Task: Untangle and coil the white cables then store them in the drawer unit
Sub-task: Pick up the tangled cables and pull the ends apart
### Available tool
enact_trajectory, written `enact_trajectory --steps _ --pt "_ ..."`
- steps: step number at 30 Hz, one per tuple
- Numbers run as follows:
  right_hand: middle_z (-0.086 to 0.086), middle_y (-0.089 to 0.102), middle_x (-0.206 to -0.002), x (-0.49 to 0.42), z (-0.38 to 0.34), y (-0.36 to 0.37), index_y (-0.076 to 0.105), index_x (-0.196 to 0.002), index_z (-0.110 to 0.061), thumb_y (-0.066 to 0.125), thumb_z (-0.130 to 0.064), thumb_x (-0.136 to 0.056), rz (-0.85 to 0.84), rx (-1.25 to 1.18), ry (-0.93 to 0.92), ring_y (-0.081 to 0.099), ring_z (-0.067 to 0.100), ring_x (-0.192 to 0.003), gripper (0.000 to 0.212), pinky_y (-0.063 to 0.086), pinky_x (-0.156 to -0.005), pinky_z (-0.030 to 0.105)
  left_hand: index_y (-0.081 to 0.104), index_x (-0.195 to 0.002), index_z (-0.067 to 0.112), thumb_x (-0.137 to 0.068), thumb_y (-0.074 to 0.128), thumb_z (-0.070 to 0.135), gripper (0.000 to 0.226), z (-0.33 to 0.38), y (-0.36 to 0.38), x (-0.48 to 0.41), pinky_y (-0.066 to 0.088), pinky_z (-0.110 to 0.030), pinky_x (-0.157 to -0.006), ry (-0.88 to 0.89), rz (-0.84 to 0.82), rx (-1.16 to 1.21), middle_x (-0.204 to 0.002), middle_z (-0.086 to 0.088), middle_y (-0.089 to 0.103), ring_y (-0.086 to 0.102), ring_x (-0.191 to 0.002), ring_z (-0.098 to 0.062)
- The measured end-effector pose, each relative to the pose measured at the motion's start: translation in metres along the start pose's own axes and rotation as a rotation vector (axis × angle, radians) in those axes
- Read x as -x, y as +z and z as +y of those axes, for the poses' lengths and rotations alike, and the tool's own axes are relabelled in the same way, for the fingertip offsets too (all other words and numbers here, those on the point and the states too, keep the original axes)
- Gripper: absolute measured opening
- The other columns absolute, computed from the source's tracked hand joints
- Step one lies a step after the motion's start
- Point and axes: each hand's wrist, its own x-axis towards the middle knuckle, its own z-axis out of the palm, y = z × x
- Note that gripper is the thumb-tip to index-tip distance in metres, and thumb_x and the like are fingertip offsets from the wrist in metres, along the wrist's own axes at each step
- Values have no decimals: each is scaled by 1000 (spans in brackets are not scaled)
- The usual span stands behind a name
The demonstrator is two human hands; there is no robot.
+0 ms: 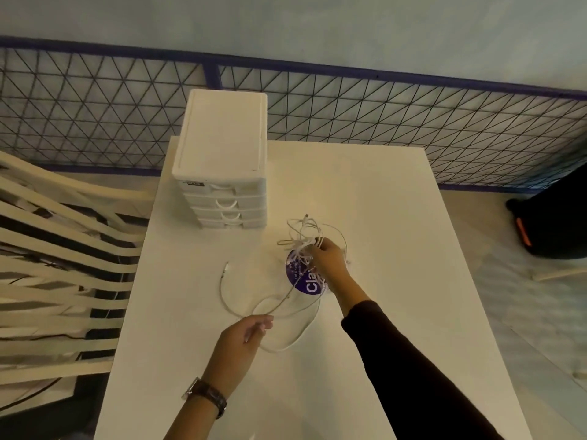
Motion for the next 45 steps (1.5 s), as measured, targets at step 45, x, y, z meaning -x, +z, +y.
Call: enact_trajectory --steps 45 --pt "12 60 -79 109 42 -167 52 -110 0 47 -12 -96 177 -265 -111 61 24 -58 18 51 -48 28 44 -66 20 -97 40 28 32 149 -84 65 18 -14 -33 143 365 838 -39 12 31 24 -33 -1"
